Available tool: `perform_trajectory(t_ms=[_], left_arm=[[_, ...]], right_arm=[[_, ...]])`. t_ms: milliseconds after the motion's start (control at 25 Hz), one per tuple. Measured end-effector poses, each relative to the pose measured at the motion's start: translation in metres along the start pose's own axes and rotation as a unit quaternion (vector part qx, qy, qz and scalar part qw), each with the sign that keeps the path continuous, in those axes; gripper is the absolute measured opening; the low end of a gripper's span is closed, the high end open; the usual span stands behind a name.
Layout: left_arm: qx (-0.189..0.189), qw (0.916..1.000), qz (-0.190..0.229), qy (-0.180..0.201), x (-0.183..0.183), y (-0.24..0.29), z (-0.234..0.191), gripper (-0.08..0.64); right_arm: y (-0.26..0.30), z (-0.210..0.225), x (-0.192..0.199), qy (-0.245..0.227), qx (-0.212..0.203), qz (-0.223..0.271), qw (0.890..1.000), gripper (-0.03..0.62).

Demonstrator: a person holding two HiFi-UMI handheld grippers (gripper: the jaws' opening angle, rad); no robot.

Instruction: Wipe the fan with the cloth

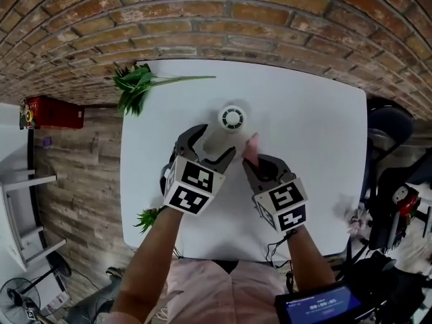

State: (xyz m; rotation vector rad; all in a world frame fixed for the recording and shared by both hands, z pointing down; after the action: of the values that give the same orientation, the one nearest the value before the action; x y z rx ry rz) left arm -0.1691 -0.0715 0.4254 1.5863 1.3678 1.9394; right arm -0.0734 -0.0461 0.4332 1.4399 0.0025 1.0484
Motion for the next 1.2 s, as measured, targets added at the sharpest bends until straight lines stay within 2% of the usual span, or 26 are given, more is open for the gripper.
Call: perform_trajectory(t_ms=[120, 280, 440, 600, 800, 1000, 1200], left_arm=[[0.014, 0.9984, -0.045, 0.032, 0.002, 0.019, -0.003, 0.327], [0.006, 0.992, -0.102, 0.074, 0.008, 0.029, -0.019, 0.315], [-0.006, 0.9863, -0.127, 0.106, 0.006, 0.034, -0.018, 0.195], [0.001, 0.9732, -0.155, 0.17, 0.005, 0.041, -0.012, 0.192], [0.031, 0.9582, -0.18, 0.22, 0.002, 0.045, -0.003, 0.189], [0.042, 0.949, -0.195, 0.244, 0.002, 0.044, -0.002, 0.189], [0.046, 0.9448, -0.199, 0.256, 0.002, 0.044, 0.0, 0.189]], right_arm=[[-0.01, -0.001, 0.008, -0.016, -0.003, -0.013, 1.0, 0.041], [-0.015, 0.0, 0.01, -0.028, -0.012, -0.018, 0.999, 0.041], [-0.022, 0.002, 0.021, -0.044, -0.024, -0.031, 0.998, 0.041], [-0.018, -0.005, 0.027, -0.079, -0.05, -0.054, 0.994, 0.041], [-0.001, -0.018, 0.027, -0.114, -0.099, -0.087, 0.985, 0.04], [0.031, -0.015, 0.015, -0.093, -0.109, -0.114, 0.983, 0.038], [0.044, -0.004, -0.006, -0.024, -0.099, -0.112, 0.988, 0.038]])
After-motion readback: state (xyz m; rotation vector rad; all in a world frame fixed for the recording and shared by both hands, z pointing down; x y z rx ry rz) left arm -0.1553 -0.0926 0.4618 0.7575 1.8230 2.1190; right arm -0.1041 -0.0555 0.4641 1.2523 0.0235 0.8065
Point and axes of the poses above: the fingertips, and each gripper's own axes: y forward along the fingers, z to its right, x out of its underside, the point moved 3 cm from there along -y, backward along the fingers, and after that the axes turned 9 degrees about -z, right-handed, at the moved point
